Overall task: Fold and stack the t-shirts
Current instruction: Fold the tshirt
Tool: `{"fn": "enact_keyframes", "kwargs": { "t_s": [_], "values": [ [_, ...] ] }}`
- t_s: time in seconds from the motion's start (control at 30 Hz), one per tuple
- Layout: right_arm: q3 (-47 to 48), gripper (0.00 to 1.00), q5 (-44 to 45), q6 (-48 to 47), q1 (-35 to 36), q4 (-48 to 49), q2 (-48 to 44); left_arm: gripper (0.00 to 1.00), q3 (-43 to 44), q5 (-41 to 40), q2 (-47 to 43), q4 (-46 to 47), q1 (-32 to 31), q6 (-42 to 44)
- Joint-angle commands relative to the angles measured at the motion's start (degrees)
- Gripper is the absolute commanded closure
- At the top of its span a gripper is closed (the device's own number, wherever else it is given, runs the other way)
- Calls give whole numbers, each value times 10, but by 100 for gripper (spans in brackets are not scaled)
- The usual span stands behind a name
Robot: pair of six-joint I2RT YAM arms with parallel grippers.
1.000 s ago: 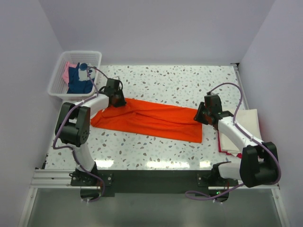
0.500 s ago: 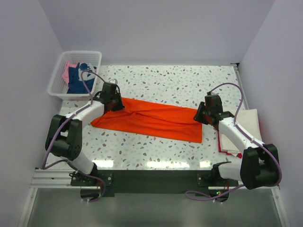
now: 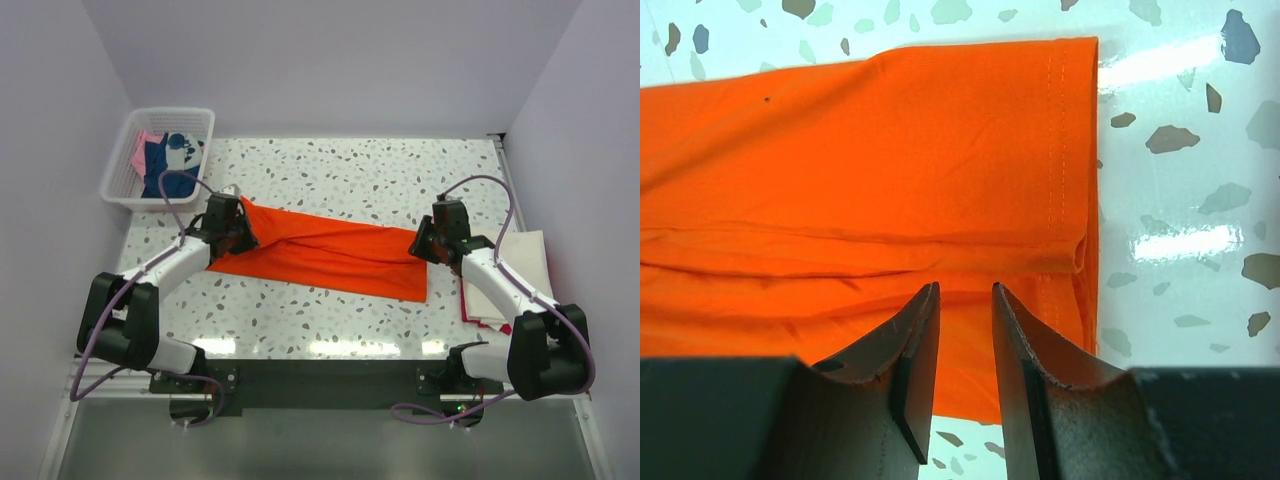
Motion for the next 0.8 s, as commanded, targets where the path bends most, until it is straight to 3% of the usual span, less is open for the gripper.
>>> {"fn": "enact_keyframes", "kwargs": {
  "t_s": [0.0, 0.17, 0.23, 0.4, 0.63, 0.73, 0.77],
  "values": [
    [5, 68, 20, -1, 0, -8, -2, 100, -21, 10, -28, 21, -3, -17],
    [12, 63, 51, 6, 0, -31, 16, 100, -54, 11, -32, 39, -3, -24],
    [16, 54, 78, 9, -1, -42, 22, 100, -60, 11, -29, 46, -3, -25],
    [27, 52, 88, 19, -8, -44, 53, 100, -68, 16, -22, 60, -3, -30],
    [42, 53, 80, 35, -8, -27, 94, 100, -53, 21, -10, 61, -3, -29],
    [53, 62, 85, 37, -8, -29, 106, 100, -47, 22, -4, 60, -3, -30],
    [57, 69, 88, 37, -9, -31, 106, 100, -43, 21, -4, 58, -3, -31]
  ]
}}
